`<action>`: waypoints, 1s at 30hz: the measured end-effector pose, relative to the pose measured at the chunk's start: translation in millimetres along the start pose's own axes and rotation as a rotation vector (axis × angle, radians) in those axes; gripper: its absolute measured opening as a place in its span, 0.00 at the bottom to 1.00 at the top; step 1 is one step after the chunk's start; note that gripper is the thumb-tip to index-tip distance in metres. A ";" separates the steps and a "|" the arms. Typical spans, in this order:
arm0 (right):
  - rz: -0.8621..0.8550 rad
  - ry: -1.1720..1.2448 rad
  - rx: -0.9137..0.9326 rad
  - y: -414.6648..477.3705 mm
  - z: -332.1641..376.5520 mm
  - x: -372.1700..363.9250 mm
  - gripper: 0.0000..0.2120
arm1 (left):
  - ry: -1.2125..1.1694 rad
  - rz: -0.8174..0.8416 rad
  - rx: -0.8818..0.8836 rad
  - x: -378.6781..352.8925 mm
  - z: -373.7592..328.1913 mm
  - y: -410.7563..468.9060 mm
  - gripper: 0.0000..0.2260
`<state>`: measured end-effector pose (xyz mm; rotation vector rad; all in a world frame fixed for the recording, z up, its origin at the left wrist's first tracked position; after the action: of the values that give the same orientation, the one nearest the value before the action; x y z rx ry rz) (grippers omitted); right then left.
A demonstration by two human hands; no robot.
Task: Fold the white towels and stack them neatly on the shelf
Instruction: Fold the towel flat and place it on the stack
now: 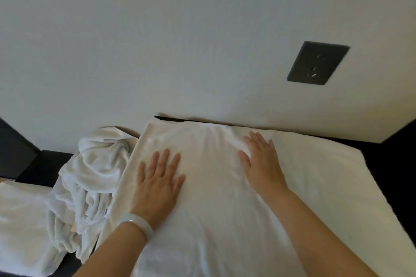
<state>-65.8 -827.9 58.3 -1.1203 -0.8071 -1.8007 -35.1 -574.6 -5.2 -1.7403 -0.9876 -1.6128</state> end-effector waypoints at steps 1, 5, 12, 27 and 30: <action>-0.024 -0.047 -0.072 -8.5 -33.5 9.8 0.30 | 0.000 0.002 0.012 0.8 2.0 -2.2 0.30; 0.092 -0.239 -0.313 -43.2 -141.4 25.7 0.38 | -0.020 -0.004 0.008 11.5 -26.9 9.2 0.32; 0.132 -0.243 -0.377 -76.1 -159.6 24.9 0.42 | -0.008 0.075 -0.287 -13.6 -134.3 26.1 0.28; -0.105 0.017 -0.923 -68.6 -260.6 130.3 0.22 | -0.122 0.002 -0.283 -8.6 -132.2 -5.6 0.26; 0.188 0.277 -1.201 -50.2 -291.0 115.8 0.28 | -0.115 -0.015 -0.290 -6.7 -133.1 -2.5 0.26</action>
<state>-246.9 -1088.1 46.1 -1.5007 0.6639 -2.2019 -113.6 -682.0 3.4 -2.0422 -0.8521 -1.7515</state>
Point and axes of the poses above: each hand's wrist, its own y-axis towards the middle knuckle, its own x-axis out of the back of the hand, z = x × y, the point moved 8 cm from there along y, towards the middle knuckle, and after that the axes turned 15 degrees about -x, right-handed, at the moved point
